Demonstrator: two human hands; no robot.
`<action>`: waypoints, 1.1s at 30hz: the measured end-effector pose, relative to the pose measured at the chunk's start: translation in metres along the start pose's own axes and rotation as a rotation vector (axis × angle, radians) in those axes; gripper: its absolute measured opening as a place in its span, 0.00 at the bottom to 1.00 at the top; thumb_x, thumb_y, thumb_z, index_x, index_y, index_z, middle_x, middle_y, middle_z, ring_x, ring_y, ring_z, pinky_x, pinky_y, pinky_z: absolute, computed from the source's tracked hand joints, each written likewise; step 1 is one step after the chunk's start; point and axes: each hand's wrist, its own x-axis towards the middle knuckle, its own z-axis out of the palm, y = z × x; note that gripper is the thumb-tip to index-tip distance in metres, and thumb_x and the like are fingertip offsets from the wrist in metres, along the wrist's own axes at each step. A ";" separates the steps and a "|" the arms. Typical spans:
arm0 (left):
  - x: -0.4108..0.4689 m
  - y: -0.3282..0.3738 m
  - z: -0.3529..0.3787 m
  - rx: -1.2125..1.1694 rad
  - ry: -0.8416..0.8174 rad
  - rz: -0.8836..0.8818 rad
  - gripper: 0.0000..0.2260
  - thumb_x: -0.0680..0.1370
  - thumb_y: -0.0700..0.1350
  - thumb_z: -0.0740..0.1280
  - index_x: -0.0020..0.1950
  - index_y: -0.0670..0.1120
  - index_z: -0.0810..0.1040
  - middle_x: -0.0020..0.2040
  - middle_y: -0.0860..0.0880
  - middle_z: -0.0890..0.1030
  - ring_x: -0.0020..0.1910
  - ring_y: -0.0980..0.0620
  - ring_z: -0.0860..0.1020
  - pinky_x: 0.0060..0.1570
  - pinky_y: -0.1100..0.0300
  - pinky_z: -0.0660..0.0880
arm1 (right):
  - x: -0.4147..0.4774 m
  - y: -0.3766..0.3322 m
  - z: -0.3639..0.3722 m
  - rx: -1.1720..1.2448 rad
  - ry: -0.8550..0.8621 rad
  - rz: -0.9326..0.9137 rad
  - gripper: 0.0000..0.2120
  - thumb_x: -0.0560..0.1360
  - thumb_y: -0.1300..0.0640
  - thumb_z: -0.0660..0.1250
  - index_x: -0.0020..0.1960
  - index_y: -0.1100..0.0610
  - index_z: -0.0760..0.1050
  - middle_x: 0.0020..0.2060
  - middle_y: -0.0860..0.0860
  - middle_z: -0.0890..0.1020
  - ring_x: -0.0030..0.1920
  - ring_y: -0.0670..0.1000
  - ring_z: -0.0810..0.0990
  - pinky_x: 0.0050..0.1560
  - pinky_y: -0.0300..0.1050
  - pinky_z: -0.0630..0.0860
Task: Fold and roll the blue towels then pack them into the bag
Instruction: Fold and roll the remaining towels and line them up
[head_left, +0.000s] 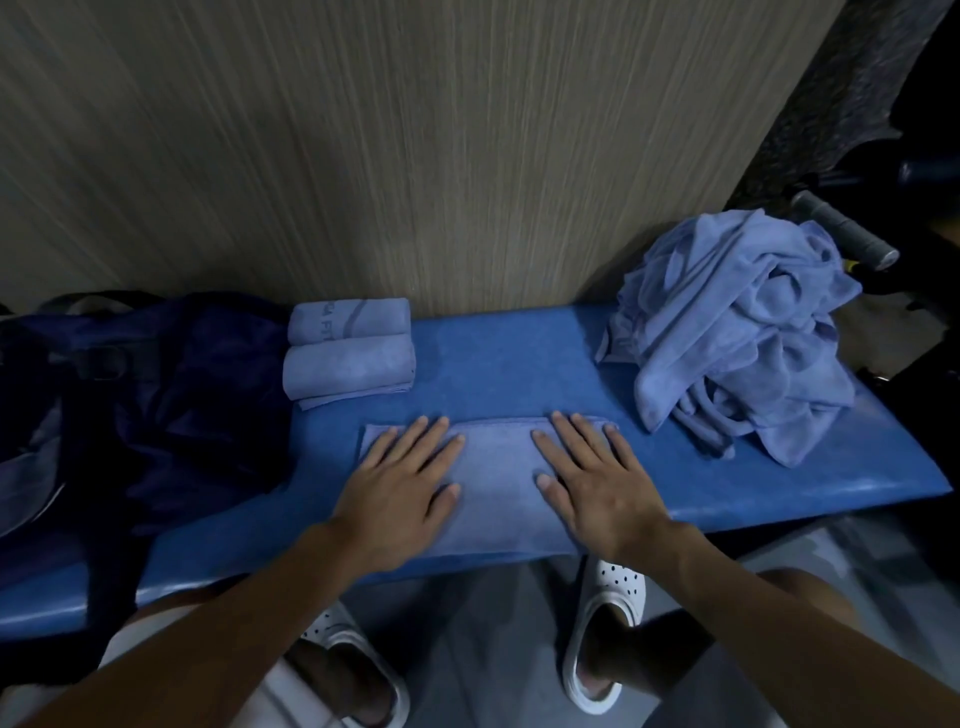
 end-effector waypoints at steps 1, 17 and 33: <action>-0.002 -0.001 0.004 0.000 -0.008 -0.011 0.26 0.81 0.59 0.48 0.78 0.51 0.62 0.78 0.49 0.61 0.78 0.48 0.57 0.73 0.48 0.54 | 0.000 0.001 0.003 -0.004 -0.026 0.020 0.31 0.82 0.39 0.38 0.74 0.50 0.66 0.74 0.53 0.68 0.74 0.54 0.66 0.72 0.56 0.55; 0.000 0.023 -0.017 0.086 0.033 0.007 0.28 0.78 0.56 0.51 0.76 0.48 0.66 0.77 0.47 0.64 0.76 0.46 0.61 0.72 0.40 0.57 | -0.018 0.002 -0.008 0.071 0.105 0.426 0.29 0.74 0.39 0.55 0.63 0.60 0.72 0.57 0.60 0.78 0.56 0.62 0.76 0.53 0.57 0.73; 0.030 0.078 0.004 0.039 -0.095 0.036 0.30 0.78 0.62 0.45 0.79 0.57 0.51 0.80 0.51 0.48 0.79 0.48 0.46 0.74 0.38 0.47 | -0.014 0.007 -0.024 0.442 -0.020 0.744 0.20 0.73 0.39 0.64 0.53 0.56 0.76 0.55 0.54 0.74 0.60 0.58 0.69 0.61 0.54 0.63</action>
